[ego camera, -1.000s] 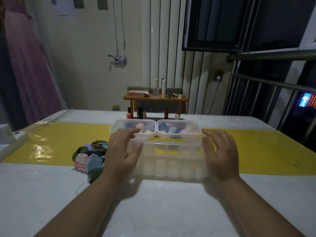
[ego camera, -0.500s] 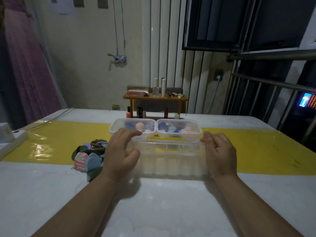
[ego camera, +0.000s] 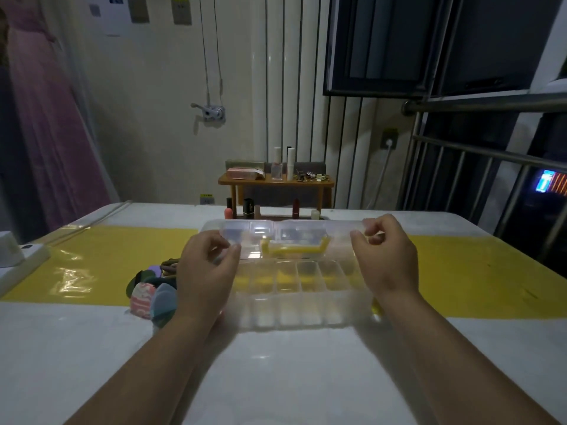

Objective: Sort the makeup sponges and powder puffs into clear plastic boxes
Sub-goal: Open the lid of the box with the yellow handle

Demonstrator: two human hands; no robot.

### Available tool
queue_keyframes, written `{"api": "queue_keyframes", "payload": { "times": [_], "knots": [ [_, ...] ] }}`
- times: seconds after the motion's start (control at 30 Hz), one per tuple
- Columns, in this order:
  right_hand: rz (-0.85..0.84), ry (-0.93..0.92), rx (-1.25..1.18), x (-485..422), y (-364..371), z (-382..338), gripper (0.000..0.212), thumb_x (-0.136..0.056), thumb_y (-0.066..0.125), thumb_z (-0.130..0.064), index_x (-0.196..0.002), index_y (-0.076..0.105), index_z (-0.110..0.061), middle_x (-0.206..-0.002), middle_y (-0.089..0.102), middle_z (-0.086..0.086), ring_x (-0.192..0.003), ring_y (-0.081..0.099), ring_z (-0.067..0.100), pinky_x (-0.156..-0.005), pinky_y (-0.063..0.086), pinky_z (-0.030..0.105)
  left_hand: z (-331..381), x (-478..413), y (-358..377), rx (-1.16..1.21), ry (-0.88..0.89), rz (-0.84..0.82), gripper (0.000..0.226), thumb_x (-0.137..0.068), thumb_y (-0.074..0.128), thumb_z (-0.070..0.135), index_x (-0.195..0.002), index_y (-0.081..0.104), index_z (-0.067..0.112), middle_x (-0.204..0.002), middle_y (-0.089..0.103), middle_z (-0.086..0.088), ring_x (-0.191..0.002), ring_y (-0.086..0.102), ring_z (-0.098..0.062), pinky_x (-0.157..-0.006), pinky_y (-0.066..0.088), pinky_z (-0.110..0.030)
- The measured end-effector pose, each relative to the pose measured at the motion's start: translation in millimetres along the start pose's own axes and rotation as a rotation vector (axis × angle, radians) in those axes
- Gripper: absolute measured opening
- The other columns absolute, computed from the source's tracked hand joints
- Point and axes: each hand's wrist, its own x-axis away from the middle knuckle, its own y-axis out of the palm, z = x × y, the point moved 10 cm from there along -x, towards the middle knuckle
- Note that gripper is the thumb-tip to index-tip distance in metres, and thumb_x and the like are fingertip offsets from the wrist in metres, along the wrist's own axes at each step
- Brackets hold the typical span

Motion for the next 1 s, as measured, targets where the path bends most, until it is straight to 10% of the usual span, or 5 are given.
{"api": "queue_keyframes", "payload": {
  "times": [0.27, 0.53, 1.0],
  "knots": [
    [-0.079, 0.030, 0.277, -8, 33, -16, 0.029, -0.087, 0.065, -0.013, -0.110, 0.051, -0.023, -0.142, 0.036, 0.003, -0.121, 0.043, 0.026, -0.080, 0.038, 0.027, -30, 6, 29, 0.187, -0.353, -0.286, 0.059, -0.087, 0.061, -0.007, -0.132, 0.051, 0.031, -0.112, 0.062, 0.019, -0.102, 0.060, 0.001, -0.075, 0.052, -0.021],
    [-0.502, -0.225, 0.493, 19, 91, -28, 0.040, -0.092, 0.056, -0.020, -0.131, 0.057, -0.028, -0.136, 0.045, -0.006, -0.124, 0.041, 0.019, -0.105, 0.034, 0.031, -45, 6, 35, 0.185, -0.475, -0.321, 0.068, -0.092, 0.055, -0.006, -0.145, 0.041, 0.033, -0.124, 0.053, 0.006, -0.094, 0.058, -0.003, -0.063, 0.050, -0.019],
    [-0.611, -0.199, 0.579, 30, 98, -25, 0.048, -0.088, 0.052, -0.014, -0.133, 0.060, -0.029, -0.134, 0.050, -0.006, -0.121, 0.046, 0.022, -0.103, 0.041, 0.034, -43, 5, 32, 0.123, -0.466, -0.363, 0.067, -0.084, 0.059, -0.004, -0.132, 0.056, 0.044, -0.113, 0.069, 0.008, -0.099, 0.067, -0.020, -0.084, 0.058, -0.051]
  ]
}}
